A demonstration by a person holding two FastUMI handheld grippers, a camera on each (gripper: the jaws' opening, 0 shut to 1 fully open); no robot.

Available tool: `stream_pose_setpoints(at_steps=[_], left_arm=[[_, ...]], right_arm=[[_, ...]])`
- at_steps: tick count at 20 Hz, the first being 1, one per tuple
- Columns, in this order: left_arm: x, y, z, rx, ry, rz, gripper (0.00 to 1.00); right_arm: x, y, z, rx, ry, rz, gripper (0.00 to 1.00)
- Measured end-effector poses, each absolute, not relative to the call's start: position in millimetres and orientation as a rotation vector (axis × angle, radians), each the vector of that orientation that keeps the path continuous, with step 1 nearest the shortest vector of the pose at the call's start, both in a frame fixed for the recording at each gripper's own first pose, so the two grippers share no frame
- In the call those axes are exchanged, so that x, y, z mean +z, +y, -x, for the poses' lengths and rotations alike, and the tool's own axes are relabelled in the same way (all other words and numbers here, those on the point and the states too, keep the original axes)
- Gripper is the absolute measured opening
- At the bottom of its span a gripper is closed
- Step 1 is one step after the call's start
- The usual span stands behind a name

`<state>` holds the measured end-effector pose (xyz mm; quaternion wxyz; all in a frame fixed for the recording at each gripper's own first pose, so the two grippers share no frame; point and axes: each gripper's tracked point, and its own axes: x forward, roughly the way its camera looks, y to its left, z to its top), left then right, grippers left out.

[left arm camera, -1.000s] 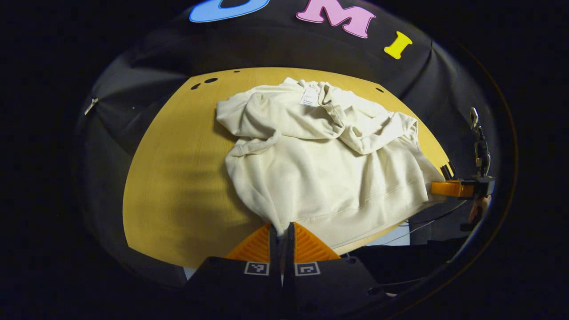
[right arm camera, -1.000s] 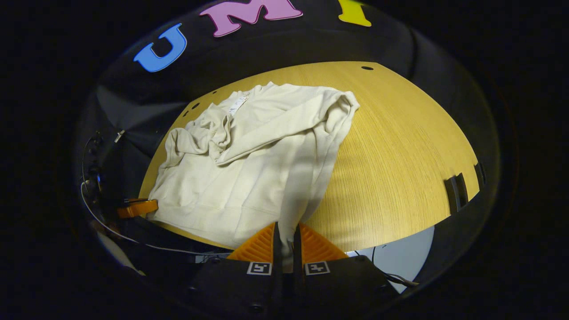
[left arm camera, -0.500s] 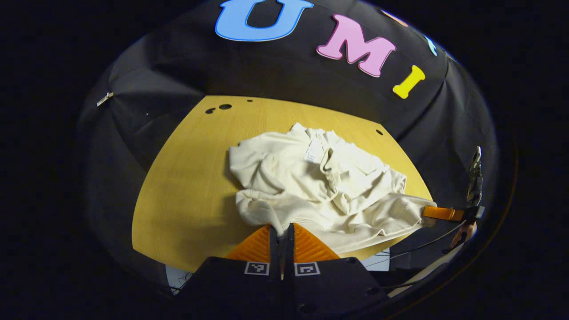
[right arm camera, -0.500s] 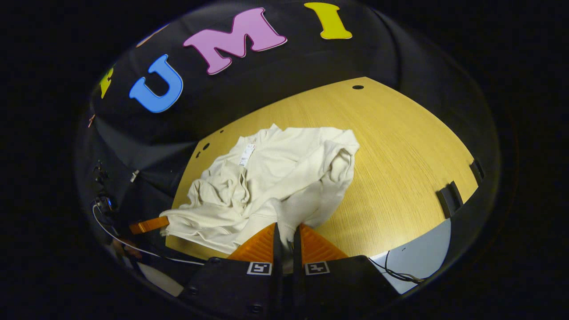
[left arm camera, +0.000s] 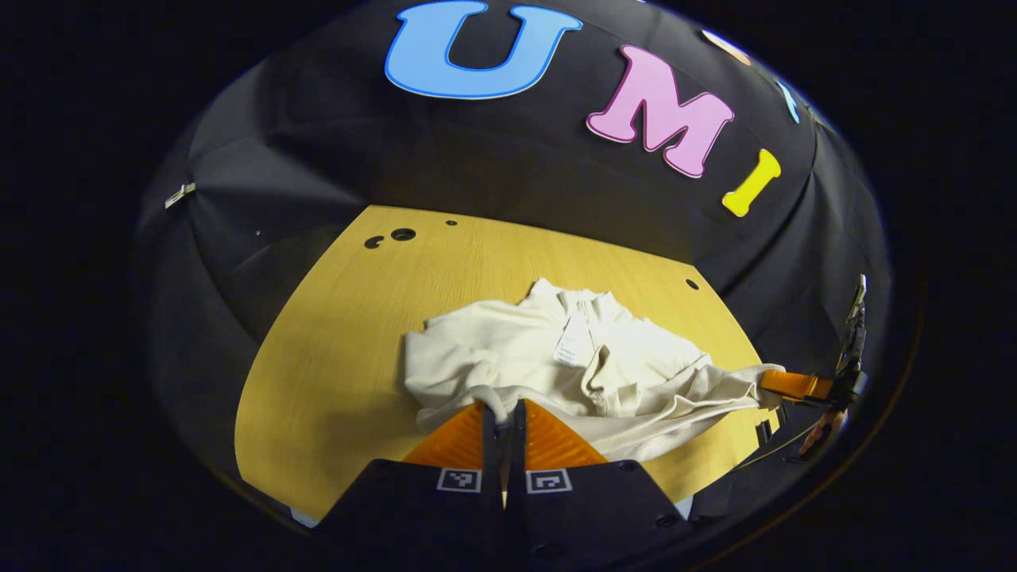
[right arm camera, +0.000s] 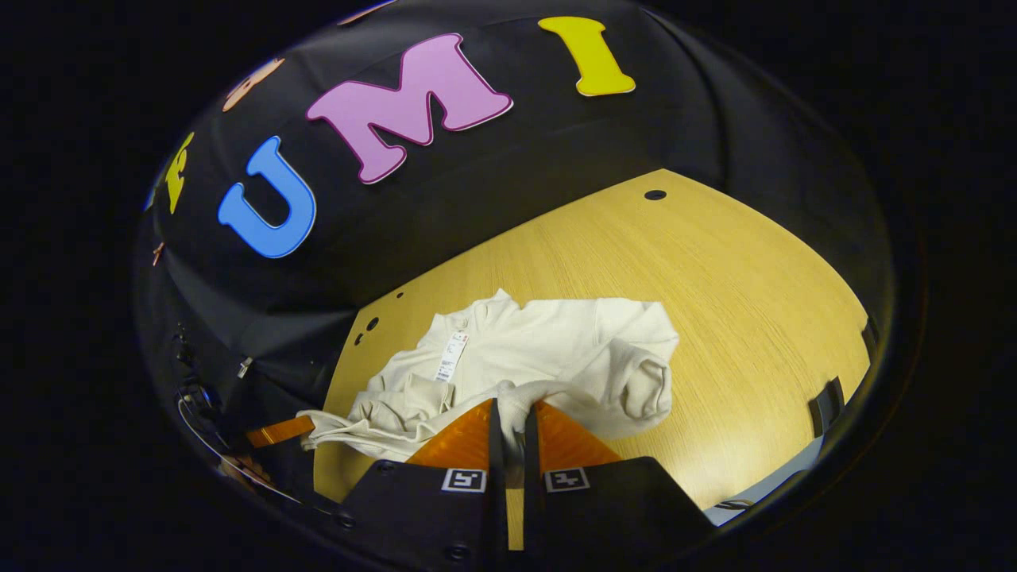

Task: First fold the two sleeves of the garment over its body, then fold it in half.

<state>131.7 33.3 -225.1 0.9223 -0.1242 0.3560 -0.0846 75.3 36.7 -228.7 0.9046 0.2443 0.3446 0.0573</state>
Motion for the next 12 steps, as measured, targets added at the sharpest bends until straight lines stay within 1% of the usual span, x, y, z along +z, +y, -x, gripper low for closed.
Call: stream_pose_setpoints(at_steps=[7, 12], left_arm=[[-252, 31, -197, -0.120, 0.750, 0.288, 0.06], [-286, 33, -230, -0.092, 0.794, 0.249, 0.06]], right_arm=[[-261, 33, -124, 0.066, 0.726, -0.519, 0.12], [-298, 38, -155, 0.040, 0.785, -0.491, 0.12]])
